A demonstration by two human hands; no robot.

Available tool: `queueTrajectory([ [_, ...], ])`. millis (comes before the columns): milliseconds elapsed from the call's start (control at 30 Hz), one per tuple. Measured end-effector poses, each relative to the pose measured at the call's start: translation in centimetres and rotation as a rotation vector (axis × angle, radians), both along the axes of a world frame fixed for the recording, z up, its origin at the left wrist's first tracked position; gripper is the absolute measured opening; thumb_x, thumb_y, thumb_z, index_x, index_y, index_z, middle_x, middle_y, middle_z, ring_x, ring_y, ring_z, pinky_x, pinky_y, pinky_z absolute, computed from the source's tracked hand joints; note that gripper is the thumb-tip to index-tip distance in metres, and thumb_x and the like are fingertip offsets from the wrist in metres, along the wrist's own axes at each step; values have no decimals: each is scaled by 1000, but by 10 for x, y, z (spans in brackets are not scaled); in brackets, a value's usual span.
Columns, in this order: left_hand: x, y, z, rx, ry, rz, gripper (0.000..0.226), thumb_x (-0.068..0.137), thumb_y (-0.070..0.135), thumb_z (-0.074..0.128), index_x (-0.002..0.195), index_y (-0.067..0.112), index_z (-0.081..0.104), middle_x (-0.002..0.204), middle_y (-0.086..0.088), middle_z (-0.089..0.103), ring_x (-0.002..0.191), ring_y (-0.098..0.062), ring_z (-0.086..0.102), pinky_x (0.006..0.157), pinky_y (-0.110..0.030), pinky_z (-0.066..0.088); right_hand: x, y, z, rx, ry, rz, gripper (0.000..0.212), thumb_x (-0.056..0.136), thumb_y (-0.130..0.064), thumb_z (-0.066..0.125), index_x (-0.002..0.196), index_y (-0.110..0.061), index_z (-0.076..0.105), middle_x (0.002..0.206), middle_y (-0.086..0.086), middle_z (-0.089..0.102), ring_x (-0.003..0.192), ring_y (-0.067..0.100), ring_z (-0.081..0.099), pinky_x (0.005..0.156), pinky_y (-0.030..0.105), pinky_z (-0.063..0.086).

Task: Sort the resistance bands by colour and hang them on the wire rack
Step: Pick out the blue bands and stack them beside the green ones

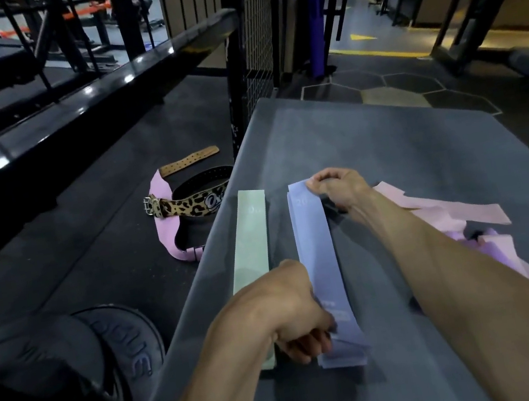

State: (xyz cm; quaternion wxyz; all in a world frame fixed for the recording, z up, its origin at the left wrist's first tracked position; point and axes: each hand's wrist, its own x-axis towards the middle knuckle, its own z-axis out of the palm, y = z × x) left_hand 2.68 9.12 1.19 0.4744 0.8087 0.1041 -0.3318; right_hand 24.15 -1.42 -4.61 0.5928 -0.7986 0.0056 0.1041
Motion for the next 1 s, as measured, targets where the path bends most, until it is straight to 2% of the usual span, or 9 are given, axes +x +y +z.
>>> queueTrajectory([
  [133,1,-3,-1,1,39,-48,14,98,9,64,95,5,50,79,-14,67,50,-15,55,49,-25,53,0,0,-2,-10,7,9,19,87,-8,76,75,-15,63,65,3,56,29,-2,42,34,12,33],
  [267,3,-4,-6,20,51,-62,16,98,8,63,110,-2,58,77,-13,67,48,-14,55,47,-24,52,1,3,-7,-3,-6,12,19,86,-6,77,74,-14,64,66,2,59,40,2,51,37,12,38],
  [333,4,-4,-8,18,52,-64,10,98,7,62,104,0,60,74,-12,67,47,-15,55,48,-26,52,3,5,-10,3,-14,14,16,84,-6,78,77,-13,66,69,3,61,56,11,55,46,15,46],
  [400,5,-5,-10,19,55,-66,5,98,7,61,97,1,63,70,-11,66,46,-15,55,48,-26,53,6,6,-14,-11,-21,9,17,83,-7,80,75,-14,66,72,4,63,67,18,58,61,23,51],
  [500,7,-8,-15,37,49,-66,12,98,5,59,102,-4,67,64,-8,65,44,-13,55,47,-24,53,9,7,-19,-45,-34,-8,20,82,-8,81,71,-16,66,73,3,65,74,20,59,72,30,52],
  [667,9,-11,-19,77,35,-89,17,98,5,58,109,-5,66,63,-8,64,47,-12,59,49,-24,56,13,7,-25,-156,-74,-41,18,81,-17,81,72,-20,66,74,-1,64,71,15,57,69,24,48],
  [767,10,-13,-22,111,45,-102,19,99,4,54,114,-4,63,68,-10,65,50,-13,61,55,-27,57,15,9,-27,-213,-65,-53,20,81,-21,80,72,-22,63,70,-4,62,67,14,56,60,21,45],
  [900,12,-15,-23,156,49,-130,19,99,5,56,117,0,61,71,-9,65,56,-15,61,59,-27,57,16,11,-29,-270,-67,-78,16,80,-25,80,83,-21,65,83,1,67,74,18,60,65,22,43],
  [1000,12,-16,-26,202,39,-157,22,100,4,51,120,2,59,72,-10,67,56,-15,60,59,-27,57,14,10,-28,-270,-62,-78,16,80,-24,80,89,-21,66,88,2,69,74,17,60,58,21,41],
])
